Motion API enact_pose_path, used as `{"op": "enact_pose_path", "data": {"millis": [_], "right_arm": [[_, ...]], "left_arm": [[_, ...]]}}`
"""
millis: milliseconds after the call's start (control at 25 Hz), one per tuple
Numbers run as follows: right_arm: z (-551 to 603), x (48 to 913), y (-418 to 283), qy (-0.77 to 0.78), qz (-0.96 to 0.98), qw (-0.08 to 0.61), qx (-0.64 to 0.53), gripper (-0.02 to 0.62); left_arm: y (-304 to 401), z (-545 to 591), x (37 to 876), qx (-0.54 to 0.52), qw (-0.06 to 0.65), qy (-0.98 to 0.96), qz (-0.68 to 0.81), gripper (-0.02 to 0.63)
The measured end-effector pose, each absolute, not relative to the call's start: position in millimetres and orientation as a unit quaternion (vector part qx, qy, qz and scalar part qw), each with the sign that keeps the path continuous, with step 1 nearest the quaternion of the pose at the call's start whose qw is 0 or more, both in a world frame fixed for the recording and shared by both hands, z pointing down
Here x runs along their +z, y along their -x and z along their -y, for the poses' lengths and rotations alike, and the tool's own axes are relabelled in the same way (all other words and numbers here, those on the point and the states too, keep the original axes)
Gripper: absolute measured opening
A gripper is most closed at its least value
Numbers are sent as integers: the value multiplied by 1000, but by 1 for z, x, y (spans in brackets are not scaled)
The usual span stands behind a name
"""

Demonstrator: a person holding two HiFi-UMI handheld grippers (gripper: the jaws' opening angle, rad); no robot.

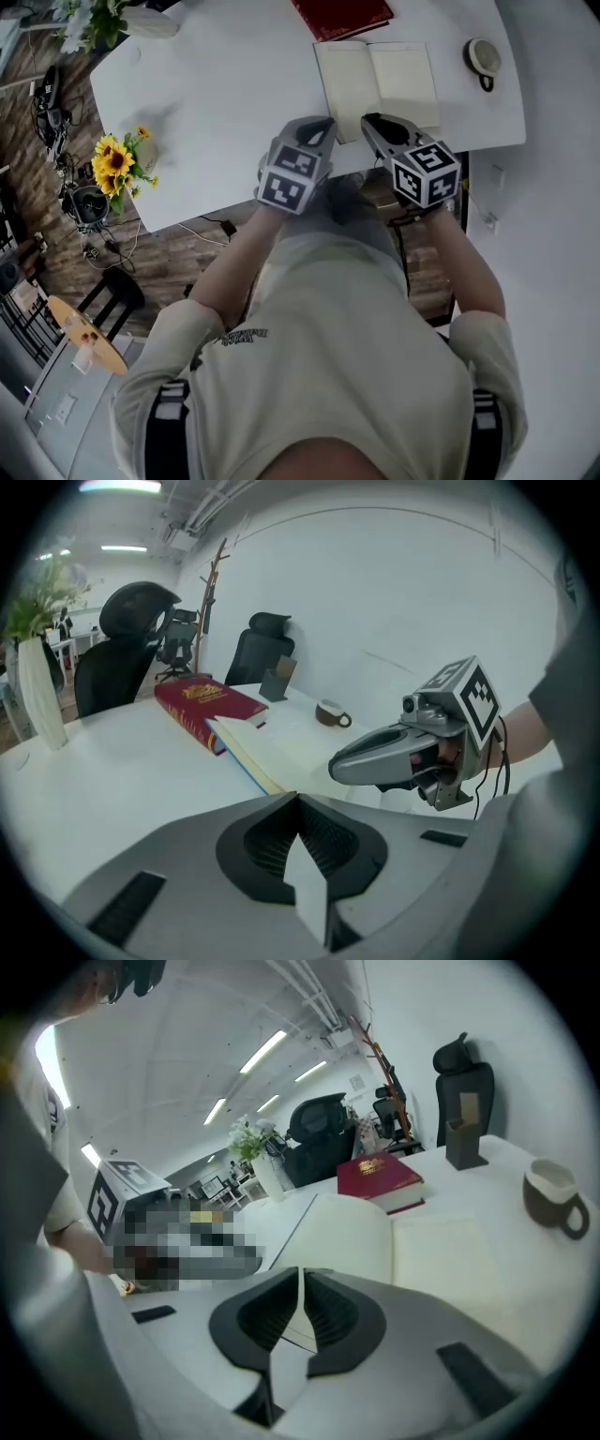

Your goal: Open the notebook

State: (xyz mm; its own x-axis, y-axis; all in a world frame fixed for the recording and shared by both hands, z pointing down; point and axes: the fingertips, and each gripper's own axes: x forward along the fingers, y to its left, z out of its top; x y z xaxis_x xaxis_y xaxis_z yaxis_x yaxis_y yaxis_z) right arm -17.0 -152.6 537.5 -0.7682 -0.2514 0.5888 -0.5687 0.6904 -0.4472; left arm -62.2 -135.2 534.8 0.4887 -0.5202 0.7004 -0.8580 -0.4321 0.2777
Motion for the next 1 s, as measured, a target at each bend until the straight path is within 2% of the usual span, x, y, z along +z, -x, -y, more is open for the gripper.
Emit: {"op": "enact_pose_path", "data": {"millis": [160, 600, 840, 1000], "right_arm": [[158, 511, -1, -260, 890, 234, 293, 5], [153, 445, -28, -313, 899, 200, 231, 5], [154, 395, -35, -340, 912, 210, 92, 3], [152, 366, -42, -362, 910, 186, 78, 3]], "left_arm": [[53, 147, 501, 253, 280, -824, 423, 3], [31, 152, 445, 239, 217, -857, 402, 3], [17, 156, 397, 225, 99, -877, 413, 3], [6, 149, 372, 207, 79, -886, 408, 3]]}}
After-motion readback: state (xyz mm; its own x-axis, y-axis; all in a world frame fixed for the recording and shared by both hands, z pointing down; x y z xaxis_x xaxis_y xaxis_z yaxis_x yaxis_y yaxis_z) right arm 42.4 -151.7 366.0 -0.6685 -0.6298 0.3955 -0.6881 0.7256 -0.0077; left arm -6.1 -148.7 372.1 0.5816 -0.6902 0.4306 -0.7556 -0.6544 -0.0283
